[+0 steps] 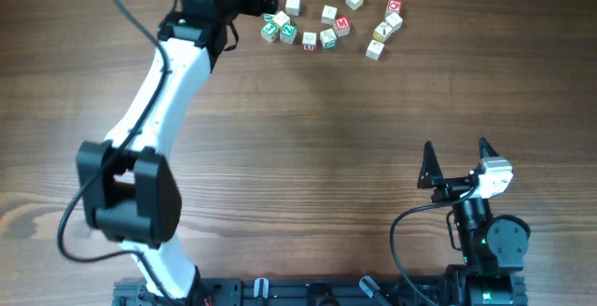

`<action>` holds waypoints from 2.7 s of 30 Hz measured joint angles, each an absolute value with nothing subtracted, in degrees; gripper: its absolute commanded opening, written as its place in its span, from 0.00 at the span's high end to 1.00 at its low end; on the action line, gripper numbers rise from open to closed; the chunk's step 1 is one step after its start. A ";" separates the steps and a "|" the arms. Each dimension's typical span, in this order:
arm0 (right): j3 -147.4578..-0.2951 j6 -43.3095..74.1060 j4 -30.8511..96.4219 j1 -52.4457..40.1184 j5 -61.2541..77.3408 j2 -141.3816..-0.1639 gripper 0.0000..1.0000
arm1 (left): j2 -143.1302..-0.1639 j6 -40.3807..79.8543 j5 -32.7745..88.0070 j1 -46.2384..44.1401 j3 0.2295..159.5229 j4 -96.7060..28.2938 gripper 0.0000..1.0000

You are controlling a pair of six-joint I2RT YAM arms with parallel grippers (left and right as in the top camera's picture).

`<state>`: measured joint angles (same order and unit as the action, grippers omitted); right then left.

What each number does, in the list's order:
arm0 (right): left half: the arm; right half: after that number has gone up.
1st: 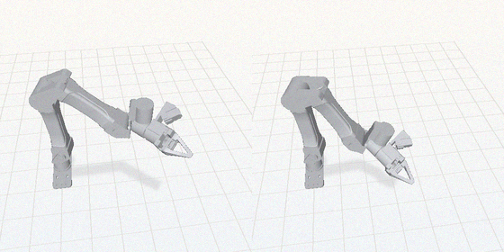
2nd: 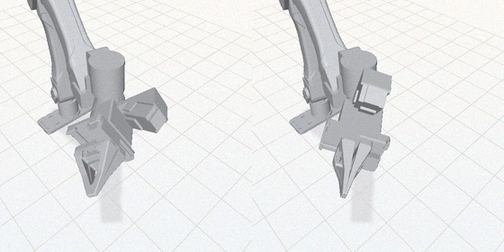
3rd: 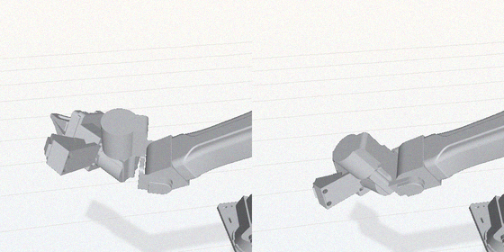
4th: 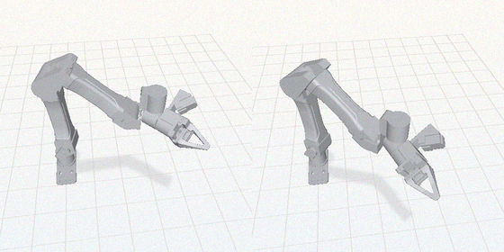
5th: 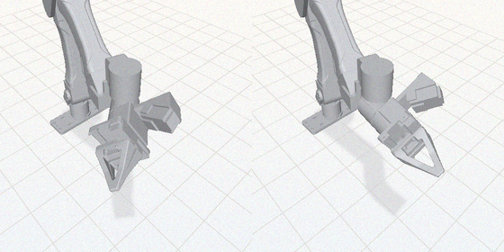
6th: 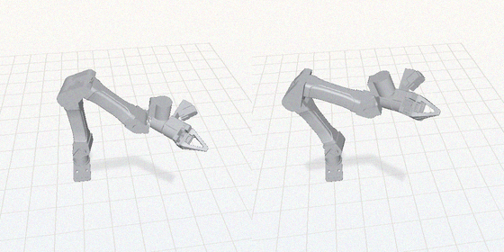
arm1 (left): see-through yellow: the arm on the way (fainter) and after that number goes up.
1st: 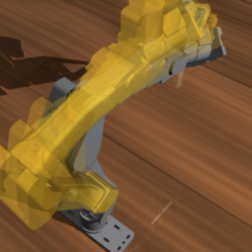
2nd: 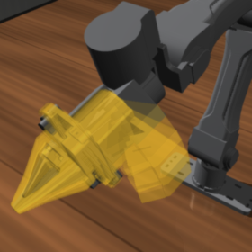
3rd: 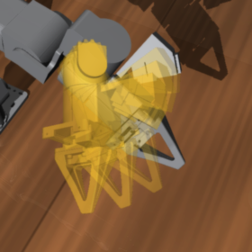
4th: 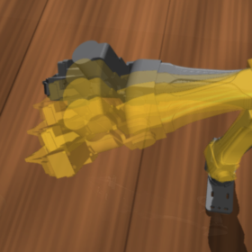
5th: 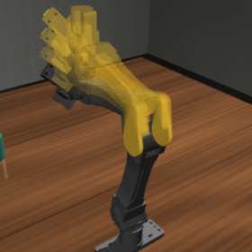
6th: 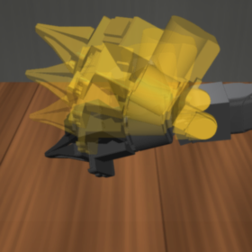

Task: Form a horizontal line
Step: 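Reach the left gripper forward to the block cluster, then close the left gripper on the green J block and lift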

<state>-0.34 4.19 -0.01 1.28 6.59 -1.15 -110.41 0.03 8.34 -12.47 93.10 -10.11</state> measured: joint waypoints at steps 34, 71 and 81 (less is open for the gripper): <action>-0.34 4.19 -0.01 1.28 6.59 -1.17 0.00 | -130.26 7.29 3.66 -15.75 105.82 -9.96 0.02; -0.34 4.19 -0.01 1.28 6.57 -1.17 0.00 | -139.61 11.46 2.02 -15.00 106.17 -13.65 0.50; -0.34 4.19 -0.01 1.28 6.59 -1.17 0.00 | -139.59 11.51 1.26 -14.90 107.53 -18.04 0.69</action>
